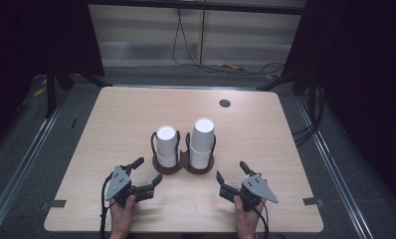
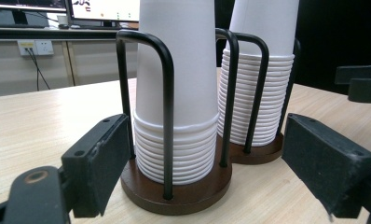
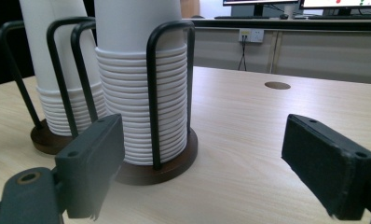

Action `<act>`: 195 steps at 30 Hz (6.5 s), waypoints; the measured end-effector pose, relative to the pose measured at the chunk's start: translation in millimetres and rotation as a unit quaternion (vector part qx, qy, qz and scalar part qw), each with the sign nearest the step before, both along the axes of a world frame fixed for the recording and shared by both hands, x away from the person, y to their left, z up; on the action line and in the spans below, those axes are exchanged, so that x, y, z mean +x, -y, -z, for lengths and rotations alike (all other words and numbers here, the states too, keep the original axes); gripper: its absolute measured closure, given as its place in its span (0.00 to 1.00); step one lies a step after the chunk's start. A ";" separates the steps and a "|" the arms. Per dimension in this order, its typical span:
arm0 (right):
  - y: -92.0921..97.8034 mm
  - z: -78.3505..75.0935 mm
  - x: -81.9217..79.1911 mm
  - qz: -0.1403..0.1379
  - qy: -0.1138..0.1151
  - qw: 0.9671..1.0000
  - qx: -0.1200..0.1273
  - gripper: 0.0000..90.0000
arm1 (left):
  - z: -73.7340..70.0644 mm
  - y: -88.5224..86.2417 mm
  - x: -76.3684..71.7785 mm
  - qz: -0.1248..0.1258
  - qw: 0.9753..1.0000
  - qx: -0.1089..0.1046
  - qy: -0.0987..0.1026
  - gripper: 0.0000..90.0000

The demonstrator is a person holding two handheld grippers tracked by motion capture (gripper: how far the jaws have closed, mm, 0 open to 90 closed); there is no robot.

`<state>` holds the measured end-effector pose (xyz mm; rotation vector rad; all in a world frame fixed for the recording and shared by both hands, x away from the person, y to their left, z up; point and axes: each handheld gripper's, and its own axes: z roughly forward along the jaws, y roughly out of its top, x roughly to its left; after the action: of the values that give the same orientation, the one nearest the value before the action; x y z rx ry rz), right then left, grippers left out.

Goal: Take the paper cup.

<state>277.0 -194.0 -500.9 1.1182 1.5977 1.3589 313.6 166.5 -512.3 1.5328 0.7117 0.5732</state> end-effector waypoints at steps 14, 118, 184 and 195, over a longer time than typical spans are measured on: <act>-0.8 0.5 -2.7 0.009 0.015 1.000 -0.003 0.14 | 0.9 -4.9 3.2 0.038 0.999 -0.033 -0.009 0.17; -2.3 0.1 -1.0 0.004 0.007 1.000 -0.010 0.14 | -168.1 45.2 123.3 0.168 0.920 0.307 -0.175 0.30; -3.5 -0.2 -0.1 0.004 0.001 1.000 -0.016 0.14 | -148.3 68.8 138.1 0.198 0.882 0.362 -0.227 0.37; -3.3 -0.3 -0.2 0.005 0.001 1.000 -0.016 0.14 | -153.4 66.5 136.7 0.195 0.884 0.358 -0.228 0.38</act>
<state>276.8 -190.7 -500.5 1.1050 1.6052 1.3216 450.4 100.1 -358.9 2.4872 0.5279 0.1531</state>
